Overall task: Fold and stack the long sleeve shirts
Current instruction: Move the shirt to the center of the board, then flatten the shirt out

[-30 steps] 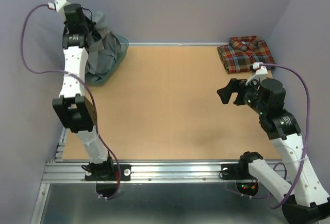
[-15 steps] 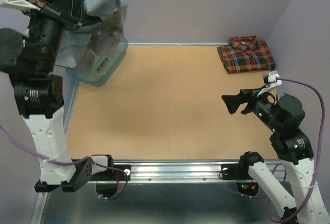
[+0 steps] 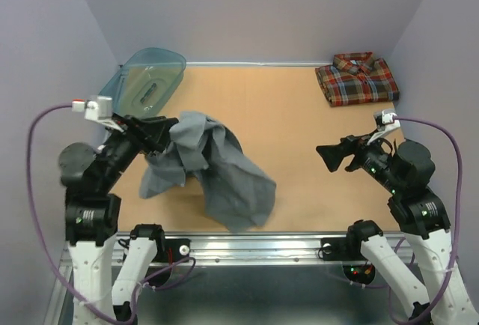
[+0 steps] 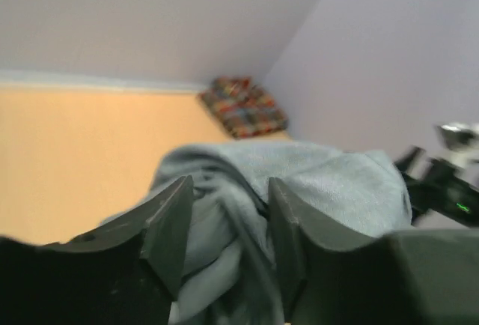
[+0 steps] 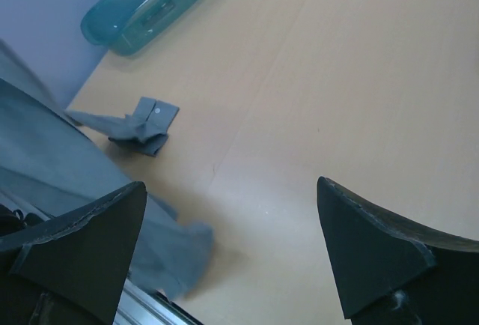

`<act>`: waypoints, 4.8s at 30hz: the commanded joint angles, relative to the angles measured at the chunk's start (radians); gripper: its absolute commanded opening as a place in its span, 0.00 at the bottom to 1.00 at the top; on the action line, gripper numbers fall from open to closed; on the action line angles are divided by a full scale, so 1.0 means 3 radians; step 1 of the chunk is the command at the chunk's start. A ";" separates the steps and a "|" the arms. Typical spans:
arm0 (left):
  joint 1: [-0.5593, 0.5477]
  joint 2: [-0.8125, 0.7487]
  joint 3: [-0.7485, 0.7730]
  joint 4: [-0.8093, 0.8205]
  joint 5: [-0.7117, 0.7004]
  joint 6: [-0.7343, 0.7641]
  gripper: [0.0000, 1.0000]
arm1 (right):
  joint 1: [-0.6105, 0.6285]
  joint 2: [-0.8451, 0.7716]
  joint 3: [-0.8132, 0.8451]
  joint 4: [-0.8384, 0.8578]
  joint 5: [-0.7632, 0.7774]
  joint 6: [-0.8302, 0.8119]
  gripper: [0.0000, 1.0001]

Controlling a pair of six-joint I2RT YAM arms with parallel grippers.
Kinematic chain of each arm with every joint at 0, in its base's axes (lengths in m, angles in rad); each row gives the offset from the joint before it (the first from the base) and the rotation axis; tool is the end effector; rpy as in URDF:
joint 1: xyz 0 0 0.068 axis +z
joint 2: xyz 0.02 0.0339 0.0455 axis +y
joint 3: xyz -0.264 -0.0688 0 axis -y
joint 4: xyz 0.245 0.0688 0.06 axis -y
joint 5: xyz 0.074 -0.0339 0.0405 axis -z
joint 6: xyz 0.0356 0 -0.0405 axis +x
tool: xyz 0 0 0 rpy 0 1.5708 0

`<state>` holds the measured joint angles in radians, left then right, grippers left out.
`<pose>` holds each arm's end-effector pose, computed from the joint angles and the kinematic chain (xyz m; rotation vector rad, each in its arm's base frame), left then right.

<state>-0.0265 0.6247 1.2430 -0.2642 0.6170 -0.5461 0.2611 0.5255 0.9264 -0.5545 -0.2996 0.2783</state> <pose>0.0668 -0.0224 0.4945 0.2247 1.3143 -0.8623 0.0944 0.0361 0.3803 -0.2110 1.7495 0.6533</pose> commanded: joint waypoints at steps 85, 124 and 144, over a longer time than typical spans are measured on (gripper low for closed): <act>-0.0177 0.0837 -0.2635 0.0261 -0.1469 -0.0874 0.48 | 0.1385 0.3730 0.1493 0.1311 0.1311 -0.0462 0.01; -0.0351 0.2471 0.1504 0.2407 -0.1034 0.0056 0.00 | 0.0689 0.2713 0.3485 0.1143 0.0770 -0.2099 0.01; -0.0372 -0.1866 -0.1920 -0.0360 -0.2030 -0.0654 0.89 | 0.0689 0.0806 -0.0208 0.0223 -0.2003 -0.0320 0.58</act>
<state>-0.1349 0.1905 0.6273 -0.1490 0.1448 -0.6582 0.4664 0.8658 0.9691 -0.4301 -0.7872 0.0647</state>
